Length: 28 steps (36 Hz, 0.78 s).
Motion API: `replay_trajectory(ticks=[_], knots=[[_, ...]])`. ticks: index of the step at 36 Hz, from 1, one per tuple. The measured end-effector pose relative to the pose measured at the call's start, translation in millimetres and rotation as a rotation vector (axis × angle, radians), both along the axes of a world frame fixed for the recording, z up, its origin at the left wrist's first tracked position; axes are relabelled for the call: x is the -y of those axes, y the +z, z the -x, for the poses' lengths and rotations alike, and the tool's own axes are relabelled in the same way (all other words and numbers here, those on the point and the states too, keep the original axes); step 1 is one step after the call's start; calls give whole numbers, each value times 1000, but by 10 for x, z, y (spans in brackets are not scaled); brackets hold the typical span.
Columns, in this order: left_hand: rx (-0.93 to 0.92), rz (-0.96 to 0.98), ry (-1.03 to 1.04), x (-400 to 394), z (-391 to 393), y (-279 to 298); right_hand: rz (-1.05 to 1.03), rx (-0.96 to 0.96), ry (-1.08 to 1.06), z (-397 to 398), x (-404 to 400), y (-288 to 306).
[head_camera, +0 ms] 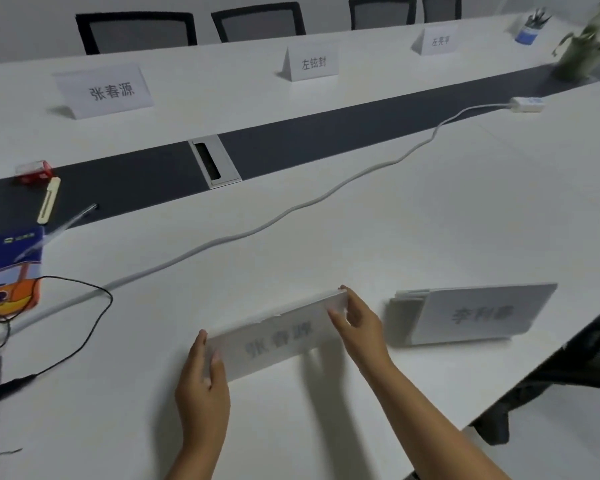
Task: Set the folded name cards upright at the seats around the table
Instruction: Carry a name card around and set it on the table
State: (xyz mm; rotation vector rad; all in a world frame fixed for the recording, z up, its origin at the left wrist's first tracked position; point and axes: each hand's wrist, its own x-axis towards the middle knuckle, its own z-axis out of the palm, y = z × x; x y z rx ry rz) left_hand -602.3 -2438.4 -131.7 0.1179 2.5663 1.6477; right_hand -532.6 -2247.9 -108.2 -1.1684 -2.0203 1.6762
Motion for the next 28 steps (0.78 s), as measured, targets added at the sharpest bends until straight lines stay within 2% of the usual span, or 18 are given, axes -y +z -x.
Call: replay_trajectory(ticks=[6,15,21,28], knots=[[-49,-16,-34,63,72,-79,71,-39,-20,38,12,-27],[-92,-51,-2,93,108,-114,41,5,140,147,-48,16],[-76,-119,6,111,105,-145,29,12,129,126,-46,8],[-88,-103,-2,163,27,-103,36,9,79,30,-7,8]])
